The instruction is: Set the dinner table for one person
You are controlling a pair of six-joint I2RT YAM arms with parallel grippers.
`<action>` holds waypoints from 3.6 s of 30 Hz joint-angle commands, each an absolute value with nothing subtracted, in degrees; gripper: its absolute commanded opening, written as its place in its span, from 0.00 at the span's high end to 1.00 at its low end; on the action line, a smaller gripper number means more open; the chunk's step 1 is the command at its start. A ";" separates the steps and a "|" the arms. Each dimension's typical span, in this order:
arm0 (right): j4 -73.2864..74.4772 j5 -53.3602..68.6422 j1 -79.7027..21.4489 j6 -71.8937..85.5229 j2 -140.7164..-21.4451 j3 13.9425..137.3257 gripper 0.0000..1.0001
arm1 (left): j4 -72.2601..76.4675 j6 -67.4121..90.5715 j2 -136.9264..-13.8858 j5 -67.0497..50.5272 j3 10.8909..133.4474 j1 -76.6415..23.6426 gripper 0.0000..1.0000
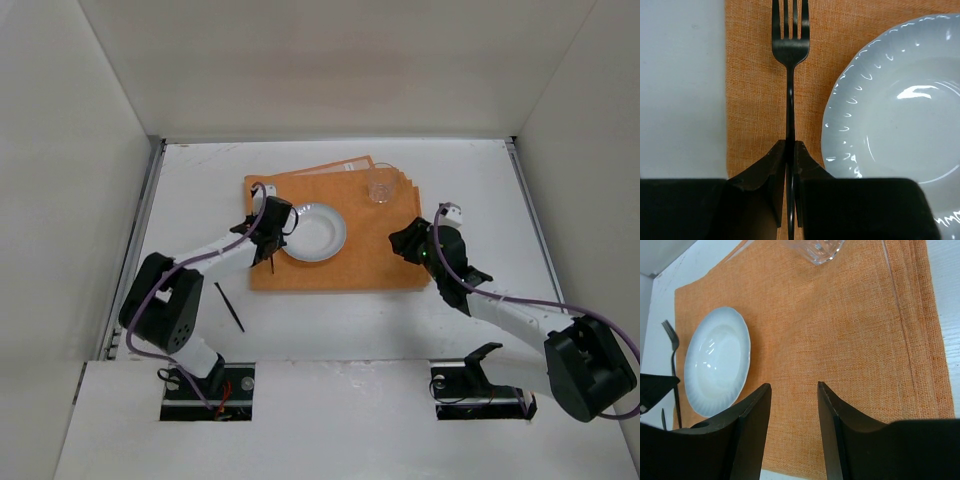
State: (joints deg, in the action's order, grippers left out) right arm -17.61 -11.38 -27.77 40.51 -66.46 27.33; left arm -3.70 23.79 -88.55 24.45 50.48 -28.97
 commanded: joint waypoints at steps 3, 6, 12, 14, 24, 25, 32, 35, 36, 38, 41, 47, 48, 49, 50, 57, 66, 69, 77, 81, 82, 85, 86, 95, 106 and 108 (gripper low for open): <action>-20.83 -11.77 -27.90 39.90 -66.44 28.13 0.52 | 1.93 20.92 -94.03 20.39 50.71 -26.59 0.94; -20.92 -10.55 -27.90 40.43 -67.06 28.30 0.52 | 2.72 21.00 -95.27 20.83 50.63 -25.88 0.92; -20.92 -10.37 -28.34 40.52 -67.06 28.21 0.52 | 3.43 23.64 -91.07 22.93 47.47 -25.18 0.68; -20.92 -10.37 -28.34 40.17 -66.71 28.39 0.51 | 3.78 25.04 -87.04 24.77 45.36 -25.44 0.63; -20.92 -10.11 -28.61 40.34 -67.50 28.56 0.50 | -12.01 33.47 -61.46 29.53 38.42 -25.88 0.58; -20.92 -10.02 -28.61 40.34 -67.50 28.56 0.50 | -15.43 34.88 -59.09 30.23 37.28 -25.53 0.58; -20.92 -9.32 -29.04 39.90 -68.99 29.44 0.65 | -35.93 53.50 -48.62 29.71 30.68 -24.74 0.58; -20.74 -9.49 -29.75 39.29 -69.17 29.79 0.73 | -38.84 57.64 -47.20 29.71 28.40 -24.66 0.59; -20.66 -9.67 -29.75 39.20 -69.34 29.79 0.73 | -39.11 58.27 -47.28 29.53 28.04 -24.22 0.59; -20.48 -8.97 -29.75 39.37 -69.61 29.97 0.73 | -38.68 58.80 -47.72 28.66 27.42 -23.95 0.59; -20.30 -9.49 -30.45 38.94 -68.73 29.97 0.70 | -37.18 59.85 -49.21 26.82 26.72 -24.04 0.62; -20.22 -9.14 -30.45 38.85 -67.77 29.88 0.58 | -34.11 61.08 -52.20 24.26 25.67 -23.07 0.65; -20.21 -9.49 -30.54 38.76 -67.50 29.88 0.58 | -33.58 61.00 -52.73 24.00 25.49 -22.46 0.65; -20.21 -9.67 -30.54 38.76 -67.50 29.71 0.58 | -33.31 60.82 -53.08 23.82 25.40 -22.11 0.65; -20.21 -9.41 -30.54 38.93 -67.59 29.71 0.58 | -33.14 60.39 -53.35 23.47 25.40 -21.58 0.65; -20.21 -8.88 -30.54 39.20 -68.02 29.62 0.58 | -29.63 58.01 -55.98 22.06 24.52 -19.73 0.66; -20.30 -9.14 -30.54 39.20 -68.73 29.79 0.58 | -26.63 55.46 -56.69 19.60 22.68 -17.53 0.78; -20.30 -9.32 -30.54 39.20 -68.73 29.79 0.58 | -26.46 54.85 -56.25 19.60 22.06 -17.18 0.90; -20.39 -9.49 -30.45 39.29 -68.73 29.62 0.58 | -29.08 51.69 -51.78 20.82 25.92 -17.35 0.97; -20.48 -9.93 -30.01 39.64 -68.38 29.27 0.57 | -30.85 49.66 -50.01 23.90 32.07 -19.90 0.98; -20.57 -10.11 -29.93 39.81 -68.20 29.09 0.57 | -30.59 49.05 -50.01 24.69 33.99 -21.12 0.98; -20.83 -12.12 -28.87 40.08 -66.63 28.04 0.55 | -28.92 48.34 -53.51 26.36 40.41 -26.65 0.98; -20.83 -12.74 -28.52 40.25 -66.27 27.78 0.54 | -27.52 48.34 -55.70 27.15 42.87 -29.63 0.98; -21.18 -13.80 -26.41 41.48 -63.90 26.01 0.52 | -9.60 43.51 -81.71 28.40 63.26 -49.25 0.97; -21.18 -14.06 -26.06 41.75 -61.17 25.05 0.52 | -0.09 43.50 -104.75 19.78 79.27 -50.32 0.97; -21.18 -13.89 -25.62 42.18 -60.82 24.87 0.52 | 0.52 44.03 -107.22 19.07 80.59 -49.70 0.97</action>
State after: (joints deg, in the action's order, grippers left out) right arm -18.09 -13.02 -26.46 41.45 -62.22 25.28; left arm -3.01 43.83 -106.28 20.84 76.95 -50.70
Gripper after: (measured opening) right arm 0.479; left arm 0.079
